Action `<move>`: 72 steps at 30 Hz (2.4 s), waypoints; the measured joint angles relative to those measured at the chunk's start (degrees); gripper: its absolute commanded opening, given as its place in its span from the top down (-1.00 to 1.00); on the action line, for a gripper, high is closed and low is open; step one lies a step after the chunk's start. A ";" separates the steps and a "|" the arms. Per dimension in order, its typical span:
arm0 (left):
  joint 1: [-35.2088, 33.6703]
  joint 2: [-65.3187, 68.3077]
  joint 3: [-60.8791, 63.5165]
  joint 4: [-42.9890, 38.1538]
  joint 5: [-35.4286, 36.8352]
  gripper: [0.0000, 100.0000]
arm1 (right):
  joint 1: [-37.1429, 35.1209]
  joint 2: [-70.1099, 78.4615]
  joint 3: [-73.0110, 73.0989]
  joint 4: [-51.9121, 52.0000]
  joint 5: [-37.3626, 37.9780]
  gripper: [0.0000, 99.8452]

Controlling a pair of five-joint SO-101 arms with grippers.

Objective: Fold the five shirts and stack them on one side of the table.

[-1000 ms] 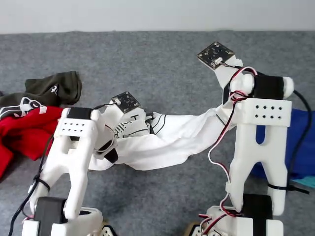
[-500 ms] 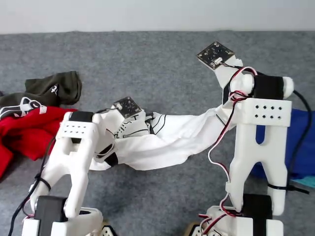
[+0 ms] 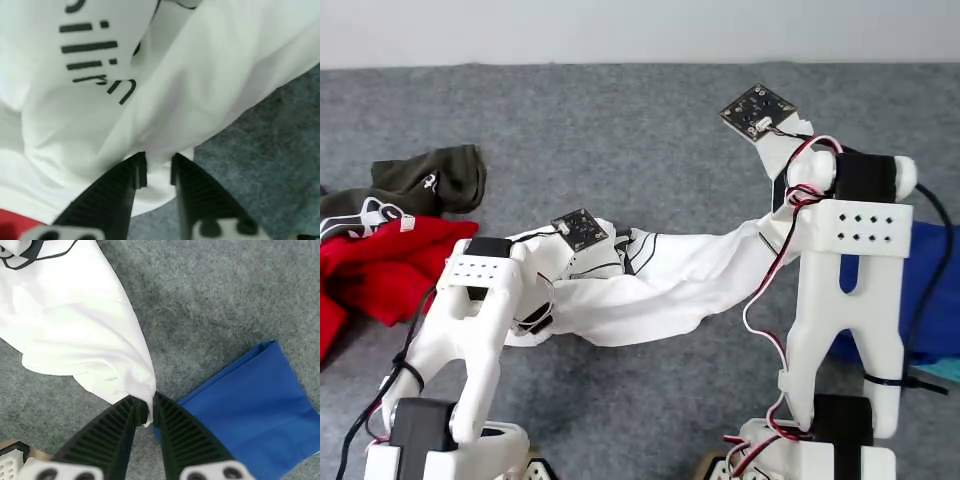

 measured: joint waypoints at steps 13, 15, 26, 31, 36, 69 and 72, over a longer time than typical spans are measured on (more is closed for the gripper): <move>-1.67 -4.31 -12.57 10.81 2.11 0.97 | 0.00 0.00 0.00 0.00 0.00 0.98; -2.90 -8.00 -16.09 12.40 2.81 0.97 | 0.00 -1.41 0.09 0.00 0.00 0.98; -12.04 -19.08 -34.81 14.59 8.09 0.97 | -0.09 -17.93 0.09 -5.45 0.00 0.98; -15.56 -19.16 -46.59 14.59 8.09 0.97 | -0.09 -26.73 0.09 -15.47 2.46 0.98; -17.32 -19.25 -58.81 14.59 8.09 0.97 | -0.09 -33.05 0.00 -28.84 8.44 0.98; -14.24 -21.63 -89.93 29.63 8.09 0.97 | 9.23 -51.52 -0.09 -56.88 31.30 0.98; -13.89 -21.63 -89.23 29.63 8.09 0.97 | 9.58 -51.25 0.53 -56.88 31.30 0.98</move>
